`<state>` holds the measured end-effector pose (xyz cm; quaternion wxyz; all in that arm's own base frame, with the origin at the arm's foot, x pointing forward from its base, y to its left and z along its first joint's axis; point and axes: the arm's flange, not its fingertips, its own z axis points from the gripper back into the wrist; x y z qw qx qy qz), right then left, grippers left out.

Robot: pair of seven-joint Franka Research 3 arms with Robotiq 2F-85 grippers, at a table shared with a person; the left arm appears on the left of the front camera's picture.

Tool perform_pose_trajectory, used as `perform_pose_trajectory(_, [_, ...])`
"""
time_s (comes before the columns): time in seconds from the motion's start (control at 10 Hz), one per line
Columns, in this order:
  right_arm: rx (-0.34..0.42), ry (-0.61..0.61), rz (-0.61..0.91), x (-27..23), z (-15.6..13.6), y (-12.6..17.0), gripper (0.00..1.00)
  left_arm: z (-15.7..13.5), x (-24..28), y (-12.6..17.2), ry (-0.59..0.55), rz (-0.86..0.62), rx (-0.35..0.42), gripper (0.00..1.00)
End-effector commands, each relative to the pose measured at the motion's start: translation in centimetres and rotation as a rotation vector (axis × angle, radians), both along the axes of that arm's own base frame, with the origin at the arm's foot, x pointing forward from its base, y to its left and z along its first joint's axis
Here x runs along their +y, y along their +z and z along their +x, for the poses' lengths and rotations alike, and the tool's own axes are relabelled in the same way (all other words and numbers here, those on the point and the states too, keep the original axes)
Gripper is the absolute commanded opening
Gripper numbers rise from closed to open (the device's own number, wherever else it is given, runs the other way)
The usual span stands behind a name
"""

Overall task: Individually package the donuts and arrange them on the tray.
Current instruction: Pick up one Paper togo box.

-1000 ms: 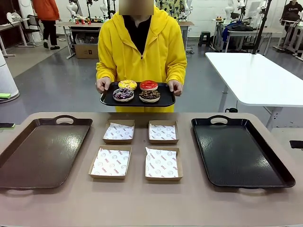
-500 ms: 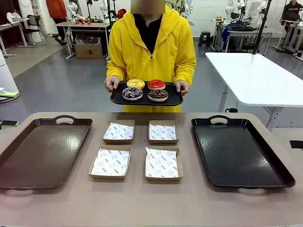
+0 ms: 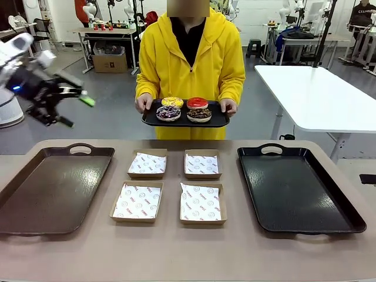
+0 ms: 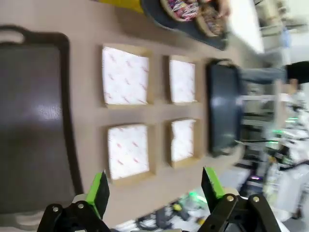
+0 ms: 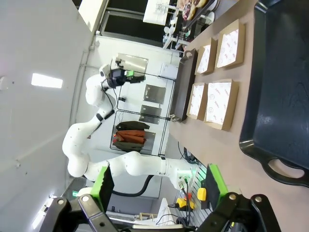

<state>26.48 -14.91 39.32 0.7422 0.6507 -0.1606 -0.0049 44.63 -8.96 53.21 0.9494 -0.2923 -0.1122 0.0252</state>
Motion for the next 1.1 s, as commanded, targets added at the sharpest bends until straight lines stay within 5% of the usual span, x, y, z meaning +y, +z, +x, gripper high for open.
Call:
perform_pose_trajectory(0.0, [-0.023, -0.005, 0.018, -0.1, 0.0, 0.1, 1.00, 4.3, -2.0, -1.7, -0.015, 0.331, 0.048, 1.00])
perform_pose_trajectory(0.4, [-0.023, -0.005, 0.018, -0.1, 0.0, 0.1, 1.00, 7.5, -9.6, -8.6, -0.001, 0.628, 0.027, 1.00])
perform_pose_trajectory(1.0, [-0.023, -0.005, 0.018, -0.1, 0.0, 0.1, 1.00, 10.6, -11.9, -14.6, -0.061, 0.563, 0.023, 1.00])
